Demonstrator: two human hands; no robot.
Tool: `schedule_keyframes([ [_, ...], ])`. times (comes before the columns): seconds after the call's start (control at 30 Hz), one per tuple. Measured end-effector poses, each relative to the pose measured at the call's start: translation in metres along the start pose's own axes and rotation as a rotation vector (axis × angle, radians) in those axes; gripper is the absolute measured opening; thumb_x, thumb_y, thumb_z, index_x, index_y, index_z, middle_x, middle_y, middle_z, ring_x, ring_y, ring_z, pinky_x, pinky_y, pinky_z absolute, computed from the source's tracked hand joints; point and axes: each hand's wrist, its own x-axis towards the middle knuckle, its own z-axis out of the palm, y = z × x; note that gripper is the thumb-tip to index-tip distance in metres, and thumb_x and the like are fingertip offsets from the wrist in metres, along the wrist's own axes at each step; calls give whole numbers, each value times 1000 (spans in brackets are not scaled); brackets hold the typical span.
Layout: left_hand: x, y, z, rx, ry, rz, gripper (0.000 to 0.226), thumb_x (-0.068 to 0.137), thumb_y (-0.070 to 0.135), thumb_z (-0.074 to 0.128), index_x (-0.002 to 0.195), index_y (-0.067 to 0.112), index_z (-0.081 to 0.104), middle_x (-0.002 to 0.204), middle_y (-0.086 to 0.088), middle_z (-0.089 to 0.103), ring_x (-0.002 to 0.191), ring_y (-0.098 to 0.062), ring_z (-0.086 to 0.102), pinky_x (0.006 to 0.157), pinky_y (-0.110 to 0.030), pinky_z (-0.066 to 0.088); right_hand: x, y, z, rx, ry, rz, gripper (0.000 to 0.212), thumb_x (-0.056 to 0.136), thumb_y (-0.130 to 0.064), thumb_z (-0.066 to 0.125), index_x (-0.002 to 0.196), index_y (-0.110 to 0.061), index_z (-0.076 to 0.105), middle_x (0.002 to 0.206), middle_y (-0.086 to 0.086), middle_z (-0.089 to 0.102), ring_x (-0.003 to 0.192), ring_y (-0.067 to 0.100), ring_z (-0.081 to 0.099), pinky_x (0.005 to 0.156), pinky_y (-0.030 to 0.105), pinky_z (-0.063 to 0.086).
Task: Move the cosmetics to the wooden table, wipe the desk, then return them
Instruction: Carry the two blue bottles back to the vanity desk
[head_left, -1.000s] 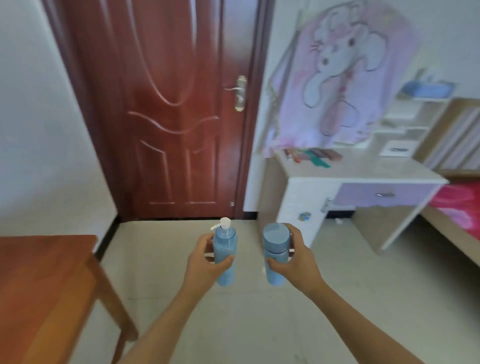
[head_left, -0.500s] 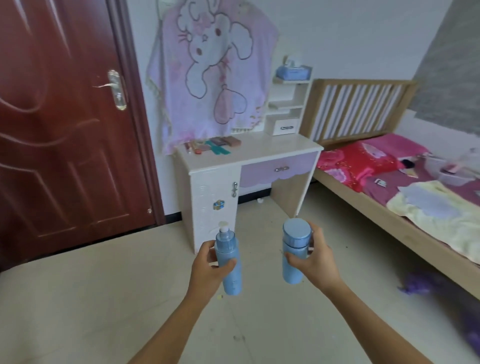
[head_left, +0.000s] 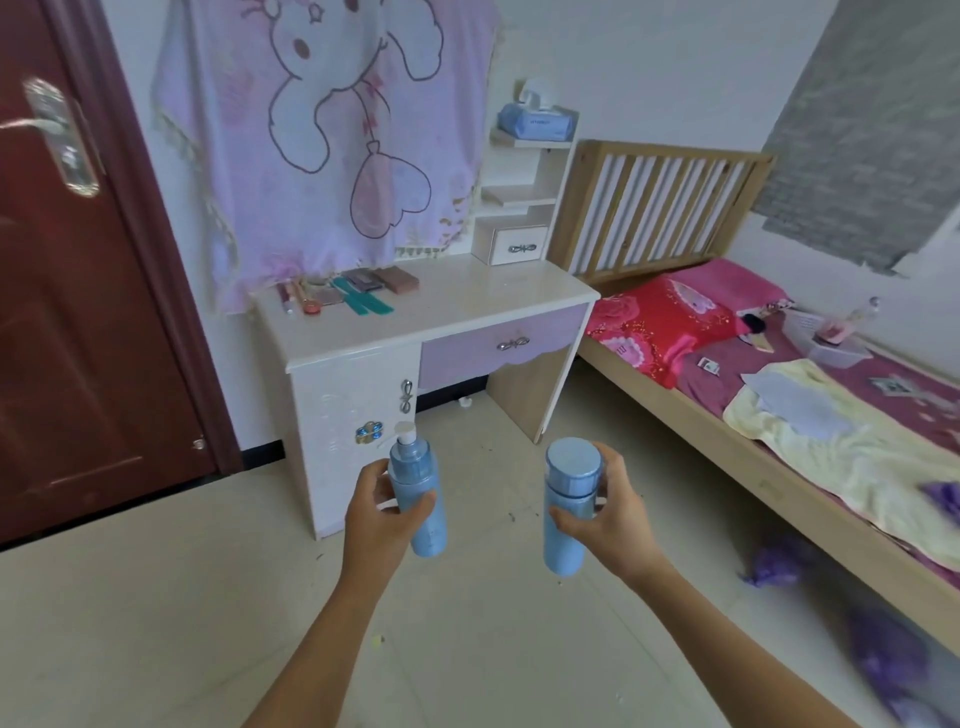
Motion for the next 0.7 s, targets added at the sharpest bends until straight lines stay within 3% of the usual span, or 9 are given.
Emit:
schedule_keyframes([
  [0.17,61,-5,1,-17,6,-17,38,73,-8,68,102,11,51,90,5,58,84,-7,56,60,-4,47,62,-1,25,-13,-37,35,72,70,-9,76,116,-33,26,102,-27,44,94,9,51,76,14,40],
  [0.37,109,-22,0,47,46,-54,40,72,-6,70,101,14,52,90,8,59,85,-9,57,62,-6,49,113,7,45,16,-65,78,69,70,-4,74,115,-31,29,101,-29,45,89,-6,51,69,1,42],
  [0.6,163,-22,32,59,98,-71,45,72,-4,71,106,15,49,93,11,57,86,-6,56,67,-18,44,188,34,35,41,-97,49,70,69,-5,75,117,-31,30,101,-26,48,90,4,53,71,10,43],
  [0.7,195,-21,59,84,111,-36,43,73,-5,70,105,15,49,92,12,57,85,-4,55,68,-16,44,232,51,25,94,-99,35,69,69,-3,75,117,-29,31,102,-25,48,93,10,53,73,13,43],
])
